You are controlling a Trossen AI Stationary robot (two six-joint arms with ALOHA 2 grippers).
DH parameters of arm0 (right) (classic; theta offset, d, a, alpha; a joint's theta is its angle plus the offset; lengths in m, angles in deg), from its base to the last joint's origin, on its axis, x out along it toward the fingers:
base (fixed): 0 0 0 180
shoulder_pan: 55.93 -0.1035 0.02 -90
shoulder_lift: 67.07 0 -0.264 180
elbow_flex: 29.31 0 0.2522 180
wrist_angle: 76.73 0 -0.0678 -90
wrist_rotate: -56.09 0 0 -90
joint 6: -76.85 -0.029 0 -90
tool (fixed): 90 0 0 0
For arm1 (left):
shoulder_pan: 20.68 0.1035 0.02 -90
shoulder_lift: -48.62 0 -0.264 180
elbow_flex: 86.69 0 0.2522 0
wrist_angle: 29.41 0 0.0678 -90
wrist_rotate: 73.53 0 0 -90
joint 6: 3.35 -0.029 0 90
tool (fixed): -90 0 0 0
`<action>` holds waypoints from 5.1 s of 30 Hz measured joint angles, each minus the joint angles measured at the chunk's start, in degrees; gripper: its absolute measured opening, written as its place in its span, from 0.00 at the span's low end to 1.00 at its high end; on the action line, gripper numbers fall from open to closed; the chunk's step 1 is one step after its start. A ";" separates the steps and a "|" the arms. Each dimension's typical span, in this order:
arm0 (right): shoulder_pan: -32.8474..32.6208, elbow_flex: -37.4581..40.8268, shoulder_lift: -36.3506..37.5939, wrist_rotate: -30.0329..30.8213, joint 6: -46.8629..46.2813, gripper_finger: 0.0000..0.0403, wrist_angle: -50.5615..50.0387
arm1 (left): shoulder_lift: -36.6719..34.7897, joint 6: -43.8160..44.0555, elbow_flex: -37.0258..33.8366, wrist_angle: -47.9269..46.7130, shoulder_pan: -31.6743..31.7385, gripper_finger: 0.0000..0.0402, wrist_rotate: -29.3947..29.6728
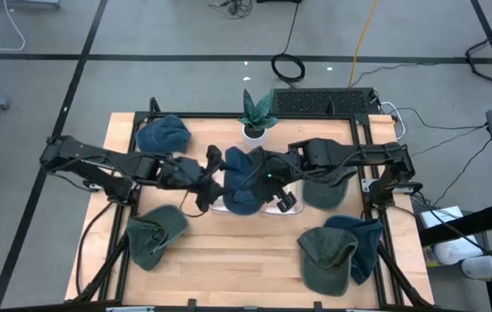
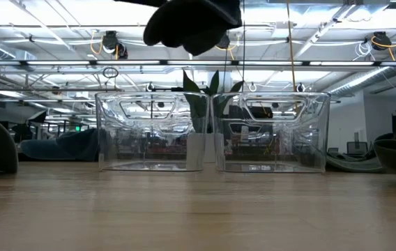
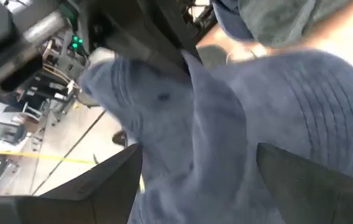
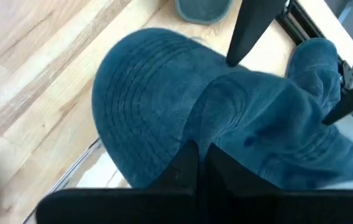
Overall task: Pick & Place hat
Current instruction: Put the top right blue cap into the left transparent bin
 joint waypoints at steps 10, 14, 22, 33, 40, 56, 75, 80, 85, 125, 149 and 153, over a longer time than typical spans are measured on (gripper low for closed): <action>0.43 -0.07 -1.24 0.50 -1.25 0.00 0.16 | 2.40 7.01 3.36 -4.12 -0.03 0.78 -1.24; 0.41 -0.07 -1.48 0.41 -0.61 0.00 0.69 | 2.14 7.23 3.34 -4.72 -0.45 0.65 -1.87; -1.23 -0.04 -1.42 5.58 4.12 0.00 4.20 | 2.42 11.64 3.34 -8.25 0.75 0.35 -2.28; -1.99 -0.04 -1.09 4.88 5.54 0.00 5.56 | 2.21 15.09 3.27 -9.43 1.54 0.02 -0.22; -2.01 -0.04 -1.09 4.79 5.90 0.00 5.63 | 2.00 14.09 3.27 -9.44 1.57 0.01 -0.69; -3.69 -0.11 2.80 15.37 -2.38 0.34 9.43 | -5.51 16.44 3.23 -11.96 2.31 0.00 1.46; -6.73 -0.09 12.12 15.54 -6.16 0.52 24.26 | -8.20 15.89 8.04 -22.91 8.85 0.00 -0.10; -6.43 -0.09 13.35 15.51 -5.98 0.51 27.70 | -7.60 14.21 9.18 -24.15 10.19 0.00 -2.31; -5.85 -0.07 13.82 15.65 -3.17 0.51 29.02 | -6.80 13.65 9.39 -24.80 12.04 0.00 -3.18; -5.51 -0.09 13.81 16.96 2.91 0.53 34.12 | 8.69 16.86 -5.12 -11.92 17.46 0.00 -15.07; -5.51 -0.09 13.81 16.77 2.84 0.54 33.43 | 19.43 20.11 -5.18 -10.97 17.11 0.06 -16.42; -5.51 -0.09 13.81 16.77 2.57 0.54 33.43 | 19.40 20.81 -5.17 -10.82 17.11 0.15 -16.40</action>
